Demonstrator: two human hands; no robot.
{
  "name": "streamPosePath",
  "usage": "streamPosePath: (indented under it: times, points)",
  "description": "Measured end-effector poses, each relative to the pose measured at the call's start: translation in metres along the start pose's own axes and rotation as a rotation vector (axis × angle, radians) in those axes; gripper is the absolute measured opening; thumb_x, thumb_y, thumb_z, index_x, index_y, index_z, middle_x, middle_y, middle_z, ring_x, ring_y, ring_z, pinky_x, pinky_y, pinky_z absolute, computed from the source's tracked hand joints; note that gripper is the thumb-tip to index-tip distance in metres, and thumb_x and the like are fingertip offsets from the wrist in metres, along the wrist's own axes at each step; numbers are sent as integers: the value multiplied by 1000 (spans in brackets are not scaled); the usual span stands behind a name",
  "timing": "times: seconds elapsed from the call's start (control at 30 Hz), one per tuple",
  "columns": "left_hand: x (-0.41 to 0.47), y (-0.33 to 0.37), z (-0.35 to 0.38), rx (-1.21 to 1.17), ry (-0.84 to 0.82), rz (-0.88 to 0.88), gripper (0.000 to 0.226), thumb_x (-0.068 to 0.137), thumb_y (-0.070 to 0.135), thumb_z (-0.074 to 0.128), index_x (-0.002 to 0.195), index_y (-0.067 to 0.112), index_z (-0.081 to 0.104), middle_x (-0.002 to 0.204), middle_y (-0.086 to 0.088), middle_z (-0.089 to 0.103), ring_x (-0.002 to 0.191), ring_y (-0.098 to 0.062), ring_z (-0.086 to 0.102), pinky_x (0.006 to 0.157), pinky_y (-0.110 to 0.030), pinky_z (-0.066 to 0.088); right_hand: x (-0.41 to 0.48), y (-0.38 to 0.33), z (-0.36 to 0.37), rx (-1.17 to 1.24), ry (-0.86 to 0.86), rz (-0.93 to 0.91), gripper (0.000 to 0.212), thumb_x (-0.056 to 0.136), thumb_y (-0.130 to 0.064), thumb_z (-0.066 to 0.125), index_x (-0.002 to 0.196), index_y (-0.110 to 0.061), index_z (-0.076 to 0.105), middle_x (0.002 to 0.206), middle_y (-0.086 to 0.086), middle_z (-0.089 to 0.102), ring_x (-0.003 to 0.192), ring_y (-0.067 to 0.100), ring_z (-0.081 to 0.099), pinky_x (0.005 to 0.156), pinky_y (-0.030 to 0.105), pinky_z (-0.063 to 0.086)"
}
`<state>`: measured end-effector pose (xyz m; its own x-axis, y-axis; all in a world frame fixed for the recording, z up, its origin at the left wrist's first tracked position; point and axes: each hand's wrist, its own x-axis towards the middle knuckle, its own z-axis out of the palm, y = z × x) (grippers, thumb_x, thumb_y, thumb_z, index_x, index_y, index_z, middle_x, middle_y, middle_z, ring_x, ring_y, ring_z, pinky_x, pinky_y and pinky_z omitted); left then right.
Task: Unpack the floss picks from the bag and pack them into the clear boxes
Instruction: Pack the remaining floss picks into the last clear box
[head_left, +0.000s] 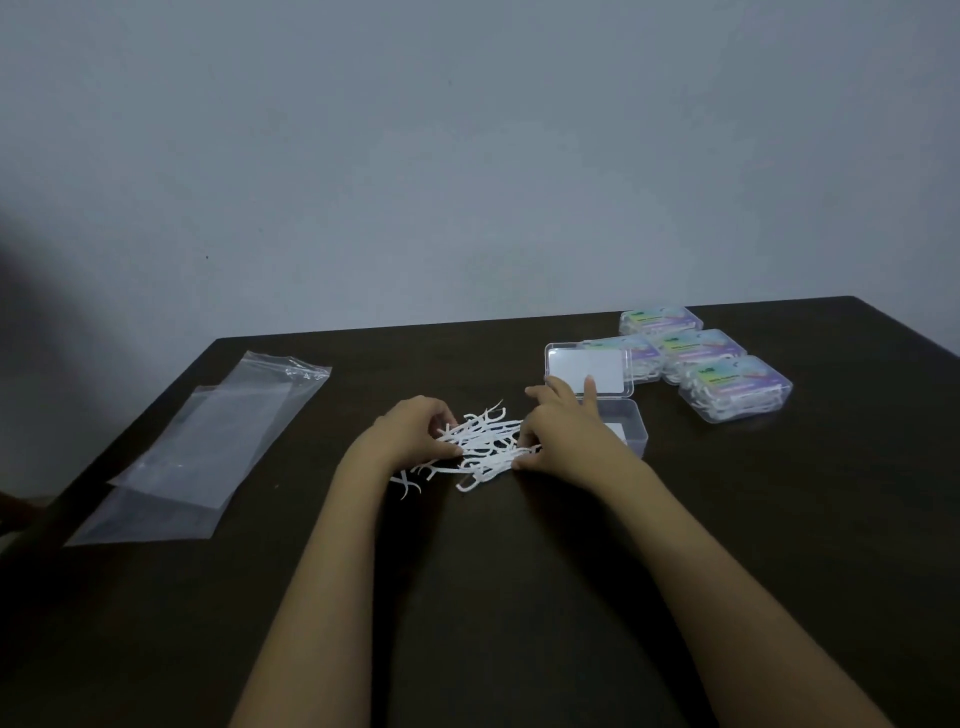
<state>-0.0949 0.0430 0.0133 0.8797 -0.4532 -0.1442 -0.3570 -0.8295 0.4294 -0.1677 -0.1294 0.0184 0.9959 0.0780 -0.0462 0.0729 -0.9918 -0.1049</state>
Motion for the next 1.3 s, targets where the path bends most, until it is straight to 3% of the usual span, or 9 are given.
streamPosePath:
  times: [0.17, 0.37, 0.53, 0.7, 0.83, 1.07, 1.2, 1.3]
  points:
    - [-1, 2, -1, 17, 39, 3, 15, 80, 25, 70, 93, 19, 63, 84, 7, 57, 81, -10, 54, 93, -39, 46, 3, 0, 2, -28, 32, -44, 23, 88, -34, 58, 99, -15, 67, 150, 3, 27, 142, 22, 8, 111, 56, -6]
    - [-7, 1, -7, -66, 87, 32, 9, 79, 20, 72, 82, 15, 66, 70, 4, 56, 62, -6, 48, 59, -20, 38, 3, 6, 1, 32, 81, -61, 20, 90, -27, 56, 104, -17, 66, 145, 1, 34, 139, 18, 16, 113, 53, -5]
    - [-12, -1, -13, -237, 174, 64, 8, 78, 16, 73, 82, 11, 70, 66, -2, 61, 58, -8, 51, 57, -21, 43, 2, 13, -2, 173, 148, -40, 16, 89, -28, 59, 97, -18, 68, 138, -2, 42, 134, 15, 25, 114, 48, -2]
    - [-17, 4, -15, -444, 231, 77, 4, 78, 15, 72, 77, 15, 69, 61, -1, 62, 47, 1, 51, 52, -19, 44, -3, 23, -15, 472, 269, -18, 13, 83, -24, 66, 89, -15, 73, 127, 1, 54, 121, 14, 41, 106, 38, 28]
    - [-19, 14, -14, -514, 249, 81, 4, 80, 13, 69, 77, 13, 67, 63, -5, 62, 41, 1, 48, 43, -9, 37, -10, 46, -25, 691, 359, 44, 4, 81, -21, 69, 78, -18, 68, 125, 5, 55, 118, 16, 45, 94, 28, 30]
    - [-16, 22, -8, -650, 275, 97, 8, 81, 12, 69, 74, 15, 68, 59, -4, 58, 46, -6, 41, 42, -13, 35, -10, 76, -21, 602, 351, 215, 13, 81, -21, 69, 87, -10, 71, 126, 7, 55, 118, 19, 45, 100, 34, 36]
    - [-15, 27, -4, -687, 297, 89, 6, 81, 12, 68, 75, 12, 67, 46, 8, 55, 40, -1, 41, 40, -11, 34, -13, 77, -22, 548, 240, 212, 16, 80, -18, 70, 94, -9, 73, 120, 7, 59, 104, 14, 48, 83, 24, 38]
    - [-13, 31, -2, -728, 305, 89, 8, 82, 12, 68, 74, 13, 66, 52, 4, 57, 41, -2, 42, 42, -13, 36, -14, 80, -22, 564, 235, 212, 16, 80, -18, 70, 94, -12, 73, 111, 5, 60, 104, 17, 52, 78, 20, 38]
